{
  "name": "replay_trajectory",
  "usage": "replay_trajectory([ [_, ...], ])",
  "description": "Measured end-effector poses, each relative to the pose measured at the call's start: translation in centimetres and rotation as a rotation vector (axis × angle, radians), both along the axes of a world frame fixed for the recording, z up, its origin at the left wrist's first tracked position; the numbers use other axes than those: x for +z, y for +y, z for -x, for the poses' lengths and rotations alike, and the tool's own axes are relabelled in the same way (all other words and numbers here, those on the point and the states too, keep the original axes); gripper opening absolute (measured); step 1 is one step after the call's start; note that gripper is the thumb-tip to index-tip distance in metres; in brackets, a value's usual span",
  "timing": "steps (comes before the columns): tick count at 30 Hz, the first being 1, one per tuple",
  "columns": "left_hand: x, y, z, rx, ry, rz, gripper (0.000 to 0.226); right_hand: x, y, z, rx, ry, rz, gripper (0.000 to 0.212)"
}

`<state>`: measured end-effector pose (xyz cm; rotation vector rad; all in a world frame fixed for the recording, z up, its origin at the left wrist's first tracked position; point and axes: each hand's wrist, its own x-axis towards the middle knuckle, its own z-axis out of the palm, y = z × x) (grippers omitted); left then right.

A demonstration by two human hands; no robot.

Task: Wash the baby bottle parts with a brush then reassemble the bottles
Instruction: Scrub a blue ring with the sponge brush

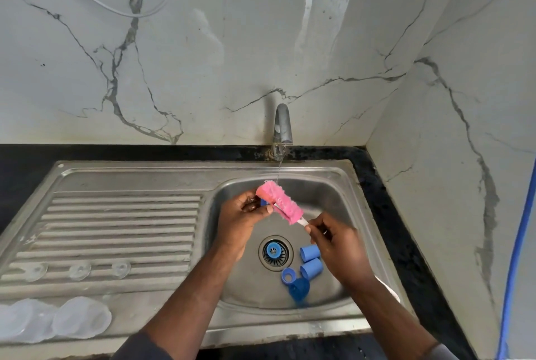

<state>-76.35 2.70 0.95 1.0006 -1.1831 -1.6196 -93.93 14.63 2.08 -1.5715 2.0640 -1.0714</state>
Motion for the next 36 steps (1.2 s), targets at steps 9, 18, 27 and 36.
replay_trajectory([
  [9,-0.2,-1.0,-1.6,-0.081,-0.087,0.069,0.057,-0.1,-0.7,0.9,0.031,0.093,-0.001,0.016],
  [18,-0.2,-1.1,-2.0,-0.169,-0.091,0.015,0.082,-0.2,-0.1,1.0,0.042,-0.033,-0.003,0.021],
  [27,0.6,-0.4,-1.2,-0.239,0.228,-0.280,0.049,-0.4,-0.8,1.6,0.016,-0.183,-0.130,0.021],
  [36,0.8,0.0,1.8,-0.076,0.172,-0.307,0.034,-1.0,-1.4,2.0,-0.024,-0.176,-0.143,0.025],
])
